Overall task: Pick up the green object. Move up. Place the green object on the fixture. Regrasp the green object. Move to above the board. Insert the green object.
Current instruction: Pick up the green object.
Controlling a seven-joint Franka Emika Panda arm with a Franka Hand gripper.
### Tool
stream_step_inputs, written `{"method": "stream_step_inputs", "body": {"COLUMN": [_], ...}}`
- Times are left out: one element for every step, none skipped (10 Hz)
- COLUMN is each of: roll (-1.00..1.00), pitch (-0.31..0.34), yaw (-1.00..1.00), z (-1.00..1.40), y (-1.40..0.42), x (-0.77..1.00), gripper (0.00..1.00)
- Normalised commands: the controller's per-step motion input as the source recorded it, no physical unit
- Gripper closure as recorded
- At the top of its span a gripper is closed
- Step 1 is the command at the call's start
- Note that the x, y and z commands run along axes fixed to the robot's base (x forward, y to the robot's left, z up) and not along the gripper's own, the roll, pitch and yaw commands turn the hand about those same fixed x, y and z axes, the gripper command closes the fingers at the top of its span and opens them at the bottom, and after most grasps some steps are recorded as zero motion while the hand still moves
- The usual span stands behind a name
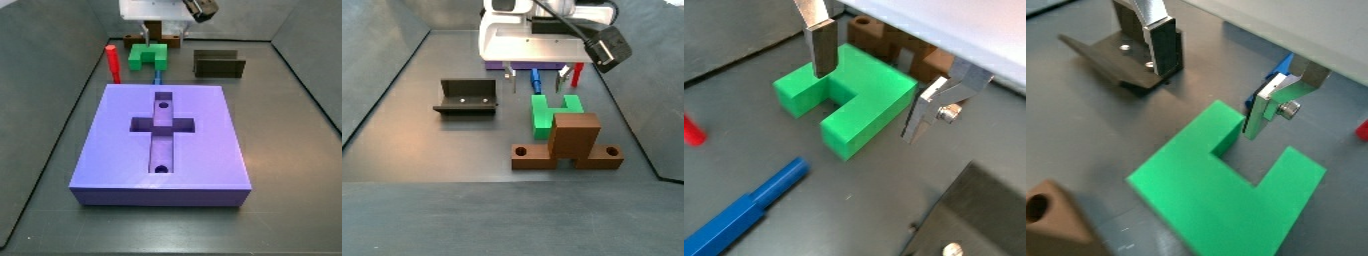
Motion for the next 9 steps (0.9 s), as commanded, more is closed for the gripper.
{"method": "stream_step_inputs", "body": {"roll": [0.04,0.0,0.02,0.08,0.04,0.07,0.03,0.03,0.09], "pitch": [0.0,-0.001,-0.004,-0.046,-0.023,0.0,0.0,0.043,0.0], "yaw": [0.0,0.0,0.0,0.0,0.0,0.0,0.03,0.0,0.0], "z": [-0.08,-0.26,-0.34,-0.58,-0.41,-0.28,-0.17,0.0,-0.09], "y": [-0.35,0.0,0.03,0.0,0.0,0.0,0.03,0.12,0.08], "x": [-0.08,0.03,0.06,0.02,0.04,0.04,0.0,0.0,0.0], "gripper": [0.0,0.0,0.0,0.0,0.0,0.0,0.0,0.0,0.0]}}
